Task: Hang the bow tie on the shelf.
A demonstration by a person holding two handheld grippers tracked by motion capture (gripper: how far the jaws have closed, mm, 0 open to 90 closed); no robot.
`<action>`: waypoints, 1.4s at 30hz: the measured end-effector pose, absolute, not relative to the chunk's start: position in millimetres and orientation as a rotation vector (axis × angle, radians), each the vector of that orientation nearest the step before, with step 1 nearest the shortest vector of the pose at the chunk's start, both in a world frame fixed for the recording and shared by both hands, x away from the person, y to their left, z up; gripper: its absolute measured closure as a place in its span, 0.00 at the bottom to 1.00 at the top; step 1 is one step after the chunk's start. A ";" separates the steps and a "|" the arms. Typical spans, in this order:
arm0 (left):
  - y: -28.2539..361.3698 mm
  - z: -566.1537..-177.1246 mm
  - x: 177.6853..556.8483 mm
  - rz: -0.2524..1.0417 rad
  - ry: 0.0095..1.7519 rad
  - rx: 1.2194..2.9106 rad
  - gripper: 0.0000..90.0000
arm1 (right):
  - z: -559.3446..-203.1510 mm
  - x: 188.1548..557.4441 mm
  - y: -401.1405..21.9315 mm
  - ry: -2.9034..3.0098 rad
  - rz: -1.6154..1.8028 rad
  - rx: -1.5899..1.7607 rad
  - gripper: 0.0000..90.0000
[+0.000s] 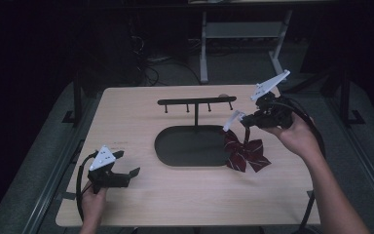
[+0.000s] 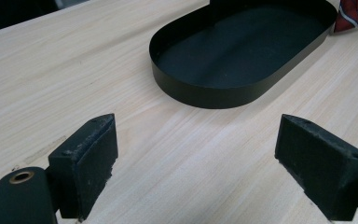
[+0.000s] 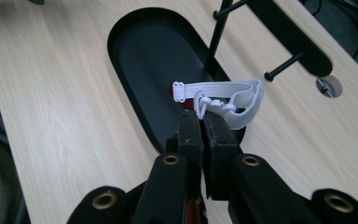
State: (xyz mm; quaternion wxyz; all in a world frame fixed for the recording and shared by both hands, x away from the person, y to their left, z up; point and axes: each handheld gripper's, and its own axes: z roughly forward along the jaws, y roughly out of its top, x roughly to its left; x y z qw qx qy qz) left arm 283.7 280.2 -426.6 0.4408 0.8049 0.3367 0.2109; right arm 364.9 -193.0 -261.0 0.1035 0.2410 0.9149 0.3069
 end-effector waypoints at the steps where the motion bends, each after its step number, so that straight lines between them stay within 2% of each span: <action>1: 280.3 -426.4 283.6 0.524 0.835 1.997 0.14 | -259.6 366.1 -191.5 2.699 0.904 0.713 0.96; 13: 280.2 -426.2 283.6 0.526 0.833 2.000 0.14 | -248.1 389.7 -184.5 2.691 0.888 0.734 0.96; 27: 278.1 -426.6 283.6 0.519 0.827 2.010 0.14 | -267.2 426.8 -192.1 2.704 0.855 0.898 0.96; 42: 277.8 -426.0 283.2 0.518 0.826 2.005 0.14 | -292.1 446.3 -196.5 2.679 0.837 1.032 0.96</action>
